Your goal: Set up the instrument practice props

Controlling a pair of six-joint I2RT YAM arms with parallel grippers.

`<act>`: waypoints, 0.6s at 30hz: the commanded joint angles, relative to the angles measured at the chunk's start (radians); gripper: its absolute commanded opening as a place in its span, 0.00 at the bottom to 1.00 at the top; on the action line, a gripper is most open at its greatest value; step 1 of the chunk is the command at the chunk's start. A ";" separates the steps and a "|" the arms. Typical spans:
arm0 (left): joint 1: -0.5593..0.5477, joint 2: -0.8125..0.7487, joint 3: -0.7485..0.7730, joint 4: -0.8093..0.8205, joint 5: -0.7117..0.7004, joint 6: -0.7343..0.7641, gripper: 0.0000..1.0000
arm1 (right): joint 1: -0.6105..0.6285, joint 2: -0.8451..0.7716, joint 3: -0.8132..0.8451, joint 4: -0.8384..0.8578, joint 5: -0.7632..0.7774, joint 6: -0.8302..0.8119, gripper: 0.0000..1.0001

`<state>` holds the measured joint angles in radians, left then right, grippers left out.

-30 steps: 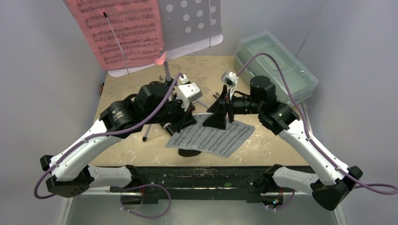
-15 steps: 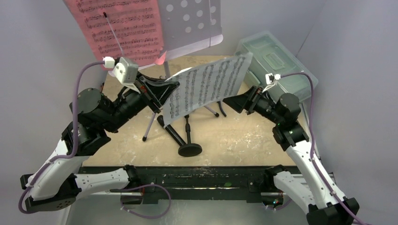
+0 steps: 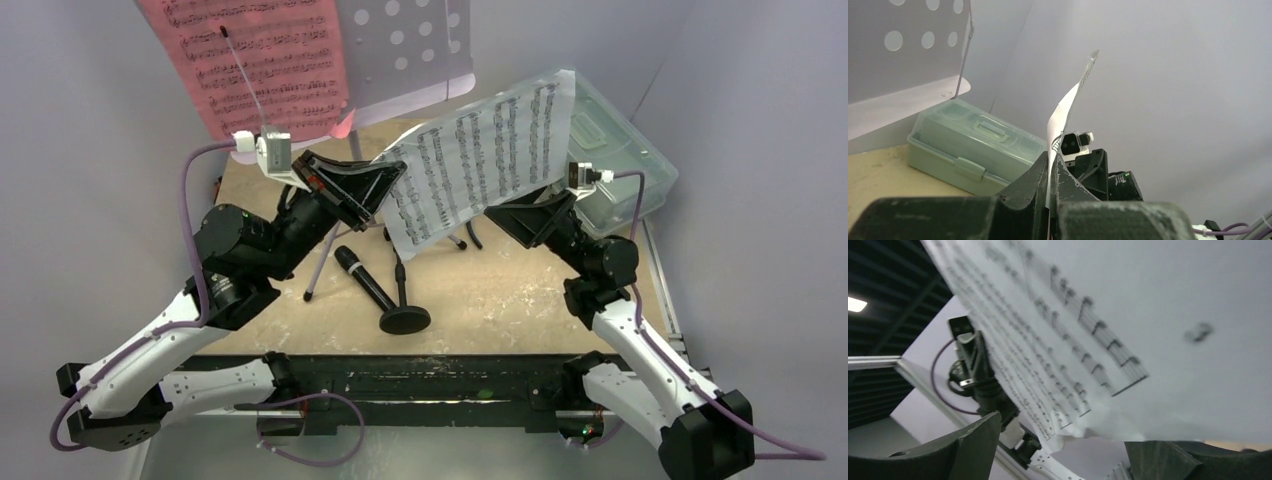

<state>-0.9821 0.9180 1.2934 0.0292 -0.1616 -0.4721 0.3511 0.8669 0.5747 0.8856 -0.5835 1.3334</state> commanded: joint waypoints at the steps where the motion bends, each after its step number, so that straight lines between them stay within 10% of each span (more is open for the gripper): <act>1: 0.002 -0.031 -0.065 0.235 -0.046 -0.114 0.00 | 0.038 0.004 -0.038 0.381 0.086 0.153 0.85; 13: 0.002 -0.060 -0.252 0.435 -0.119 -0.327 0.00 | 0.075 0.178 -0.040 0.766 0.243 0.258 0.46; 18: 0.001 -0.055 -0.252 0.369 -0.073 -0.331 0.00 | 0.074 0.226 -0.009 0.786 0.233 0.234 0.14</act>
<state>-0.9821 0.8650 1.0386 0.3882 -0.2665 -0.7708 0.4210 1.0779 0.5003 1.4868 -0.3676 1.5688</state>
